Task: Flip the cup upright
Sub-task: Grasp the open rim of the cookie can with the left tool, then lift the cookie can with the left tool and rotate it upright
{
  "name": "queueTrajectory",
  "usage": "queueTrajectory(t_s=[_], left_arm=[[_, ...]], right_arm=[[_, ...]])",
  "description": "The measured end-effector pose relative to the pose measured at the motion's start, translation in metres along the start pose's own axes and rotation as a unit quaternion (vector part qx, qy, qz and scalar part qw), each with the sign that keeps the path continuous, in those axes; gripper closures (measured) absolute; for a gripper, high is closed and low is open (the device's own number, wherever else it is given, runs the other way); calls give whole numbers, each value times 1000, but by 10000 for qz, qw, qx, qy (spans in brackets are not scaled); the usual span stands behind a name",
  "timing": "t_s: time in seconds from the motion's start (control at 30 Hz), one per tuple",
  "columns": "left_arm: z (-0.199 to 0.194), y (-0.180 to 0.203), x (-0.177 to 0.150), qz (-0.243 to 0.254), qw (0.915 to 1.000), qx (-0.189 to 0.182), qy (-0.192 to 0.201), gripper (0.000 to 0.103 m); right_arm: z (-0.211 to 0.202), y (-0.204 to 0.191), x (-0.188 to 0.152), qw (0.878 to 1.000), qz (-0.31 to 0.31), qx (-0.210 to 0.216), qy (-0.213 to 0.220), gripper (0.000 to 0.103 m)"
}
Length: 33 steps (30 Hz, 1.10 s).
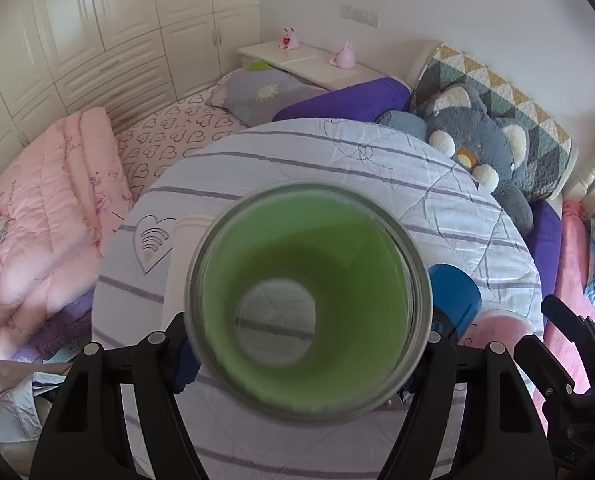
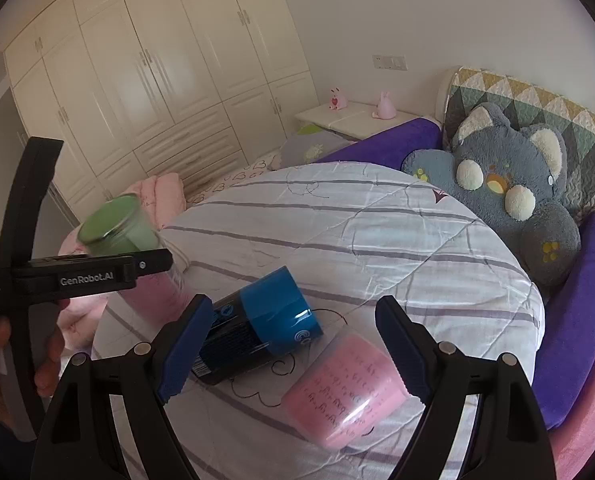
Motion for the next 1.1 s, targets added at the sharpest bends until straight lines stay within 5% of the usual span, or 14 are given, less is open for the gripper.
queueTrajectory(t_s=[0.5, 0.87, 1.1], left_arm=[[-71, -10, -52, -23, 9998, -120, 146, 29], [-96, 13, -138, 542, 9946, -480, -745, 29], [-59, 41, -141, 758, 9903, -608, -989, 29]], right_arm=[[-41, -27, -21, 9999, -136, 14, 17, 19], [-61, -31, -55, 9994, 32, 192, -295, 19], [-58, -32, -69, 9975, 136, 411, -556, 18]])
Point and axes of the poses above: each gripper's, at about its wrist camera, not at the fingertips, and z roughly the way its jaws point, y to its right, x to its top, the point moved 5 cm from there along z, roughly the way its jaws point, and after that the axes turned 8 degrees about x, right-handed, at the moved point
